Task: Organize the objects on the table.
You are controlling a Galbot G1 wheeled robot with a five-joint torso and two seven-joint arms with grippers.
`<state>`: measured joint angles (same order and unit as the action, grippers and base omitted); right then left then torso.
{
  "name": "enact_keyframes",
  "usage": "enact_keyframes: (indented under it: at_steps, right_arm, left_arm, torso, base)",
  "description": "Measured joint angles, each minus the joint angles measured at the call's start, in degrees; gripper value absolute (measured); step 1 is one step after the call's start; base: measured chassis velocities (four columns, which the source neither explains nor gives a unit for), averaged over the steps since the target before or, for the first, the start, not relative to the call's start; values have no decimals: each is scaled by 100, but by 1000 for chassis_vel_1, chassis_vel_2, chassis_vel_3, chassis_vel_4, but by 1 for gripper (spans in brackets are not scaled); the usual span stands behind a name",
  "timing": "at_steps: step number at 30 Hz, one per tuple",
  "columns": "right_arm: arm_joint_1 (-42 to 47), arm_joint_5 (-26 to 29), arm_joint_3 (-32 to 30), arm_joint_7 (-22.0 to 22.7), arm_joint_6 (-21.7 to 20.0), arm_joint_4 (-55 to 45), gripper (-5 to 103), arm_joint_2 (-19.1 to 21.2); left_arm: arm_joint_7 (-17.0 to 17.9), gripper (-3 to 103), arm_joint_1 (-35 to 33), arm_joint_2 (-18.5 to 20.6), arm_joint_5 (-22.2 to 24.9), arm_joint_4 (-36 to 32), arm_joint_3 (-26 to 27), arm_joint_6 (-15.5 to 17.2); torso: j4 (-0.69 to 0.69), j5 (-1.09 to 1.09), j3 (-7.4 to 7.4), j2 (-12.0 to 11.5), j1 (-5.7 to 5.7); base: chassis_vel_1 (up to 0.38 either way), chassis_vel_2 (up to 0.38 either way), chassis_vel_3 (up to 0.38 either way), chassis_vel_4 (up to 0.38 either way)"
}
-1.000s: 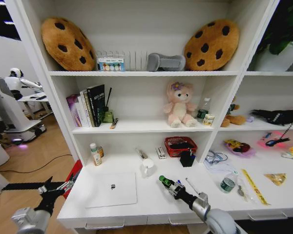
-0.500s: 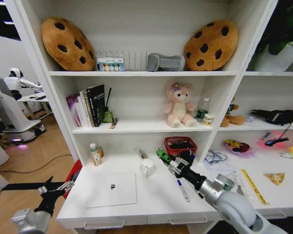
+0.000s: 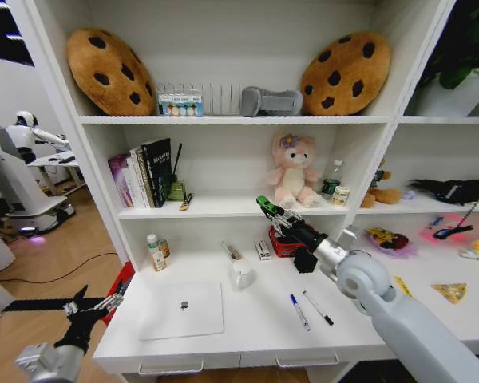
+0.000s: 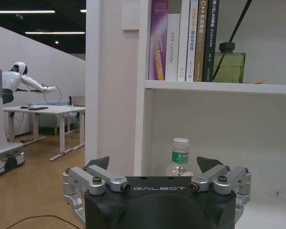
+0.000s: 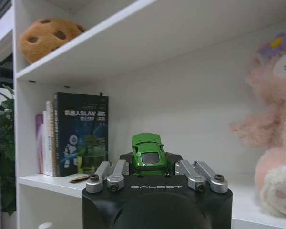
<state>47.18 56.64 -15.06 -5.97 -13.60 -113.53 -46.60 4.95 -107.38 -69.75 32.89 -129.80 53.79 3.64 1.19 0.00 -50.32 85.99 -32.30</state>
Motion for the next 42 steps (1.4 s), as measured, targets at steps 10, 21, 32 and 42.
enact_keyframes:
  at_steps: [10, 21, 32, 42]
  right_arm:
    - [-1024, -16, 726, 52, -74, 976, 36, -252]
    - [-2302, 358, 1878, 427, -400, 1767, 36, -469]
    - [-3926, 1635, 2957, 1354, -1626, 2456, 36, -717]
    - [-3963, 1510, 3157, 1432, -1735, 2655, 36, -797]
  left_arm:
    - [18, 100, 41, 5, -123, 35, -142, 65]
    - [19, 100, 2, -113, -175, 29, -149, 56]
    - [17, 100, 77, -206, -261, 117, -258, 36]
    - [-5, 100, 56, -183, -222, 210, -233, -13]
  torso:
    - [1, 0, 0, 0, 0]
    - [4, 0, 0, 0, 0]
    - [3, -1, 1, 0, 0]
    - [4, 1, 1, 1, 0]
  base:
    - [0, 0, 0, 0]
    - [0, 0, 0, 0]
    - [0, 0, 0, 0]
    - [0, 0, 0, 0]
